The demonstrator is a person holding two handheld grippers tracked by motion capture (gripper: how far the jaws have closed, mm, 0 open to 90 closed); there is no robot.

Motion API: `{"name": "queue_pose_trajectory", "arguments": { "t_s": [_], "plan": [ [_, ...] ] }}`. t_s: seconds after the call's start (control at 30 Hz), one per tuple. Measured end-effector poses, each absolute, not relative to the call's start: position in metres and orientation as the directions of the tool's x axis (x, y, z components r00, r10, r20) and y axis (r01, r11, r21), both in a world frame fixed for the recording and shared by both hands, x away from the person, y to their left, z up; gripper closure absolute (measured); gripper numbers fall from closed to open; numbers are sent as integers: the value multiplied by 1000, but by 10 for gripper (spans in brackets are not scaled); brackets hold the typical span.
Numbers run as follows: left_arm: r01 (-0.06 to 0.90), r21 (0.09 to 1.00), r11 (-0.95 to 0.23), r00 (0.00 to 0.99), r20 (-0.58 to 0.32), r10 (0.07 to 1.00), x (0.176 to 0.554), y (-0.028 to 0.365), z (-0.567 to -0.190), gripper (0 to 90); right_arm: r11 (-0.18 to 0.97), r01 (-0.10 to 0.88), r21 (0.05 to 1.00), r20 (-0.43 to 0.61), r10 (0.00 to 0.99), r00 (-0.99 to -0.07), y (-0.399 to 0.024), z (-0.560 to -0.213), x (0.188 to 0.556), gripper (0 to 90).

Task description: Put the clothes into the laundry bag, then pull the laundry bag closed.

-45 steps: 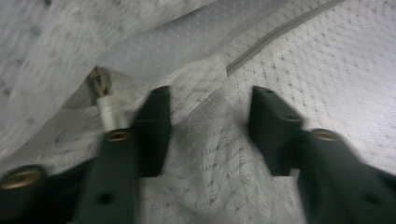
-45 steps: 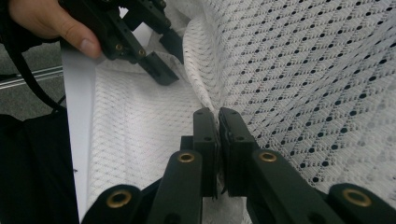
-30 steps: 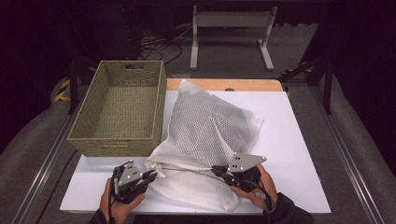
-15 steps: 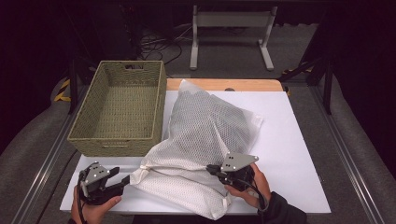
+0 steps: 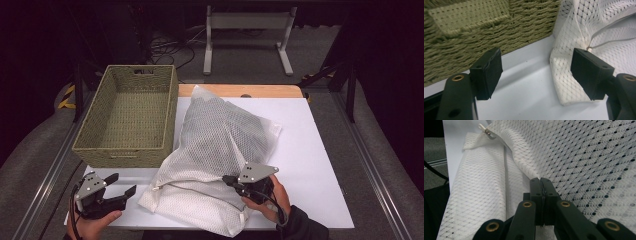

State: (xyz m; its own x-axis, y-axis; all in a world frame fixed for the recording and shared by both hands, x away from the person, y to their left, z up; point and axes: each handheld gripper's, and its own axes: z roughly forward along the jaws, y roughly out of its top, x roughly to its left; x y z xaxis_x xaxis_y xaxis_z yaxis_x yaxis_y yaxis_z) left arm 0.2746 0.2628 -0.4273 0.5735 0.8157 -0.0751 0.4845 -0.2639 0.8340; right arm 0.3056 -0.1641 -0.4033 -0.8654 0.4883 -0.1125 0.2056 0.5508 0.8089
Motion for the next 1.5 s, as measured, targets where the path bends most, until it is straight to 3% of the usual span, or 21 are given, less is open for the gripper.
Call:
{"name": "queue_pose_trajectory", "arguments": {
  "t_s": [0.2,0.4,0.77,1.0,1.33,1.47,1.5],
  "plan": [
    [471,817,-331,687,-105,719,290,230,-428,281,553,208,807,-113,491,-864,-163,-405,306,891],
    [488,779,-395,706,-86,703,299,200,-437,268,546,214,810,-108,497,-861,-166,-405,306,892],
    [537,722,-436,707,-104,699,314,207,-461,282,537,218,815,-97,498,-862,-168,-406,309,890],
    [505,719,-477,745,-84,662,310,202,-462,314,533,222,817,-94,503,-859,-169,-406,309,885],
    [491,724,-484,761,-87,643,308,206,-461,432,535,220,816,-95,500,-861,-169,-406,309,863],
    [485,740,-467,766,-101,634,303,213,-457,438,534,227,814,-87,500,-862,-169,-408,310,831],
    [485,740,-467,766,-101,634,303,213,-457,479,534,227,814,-87,500,-862,-169,-408,310,831]
  ]
}}
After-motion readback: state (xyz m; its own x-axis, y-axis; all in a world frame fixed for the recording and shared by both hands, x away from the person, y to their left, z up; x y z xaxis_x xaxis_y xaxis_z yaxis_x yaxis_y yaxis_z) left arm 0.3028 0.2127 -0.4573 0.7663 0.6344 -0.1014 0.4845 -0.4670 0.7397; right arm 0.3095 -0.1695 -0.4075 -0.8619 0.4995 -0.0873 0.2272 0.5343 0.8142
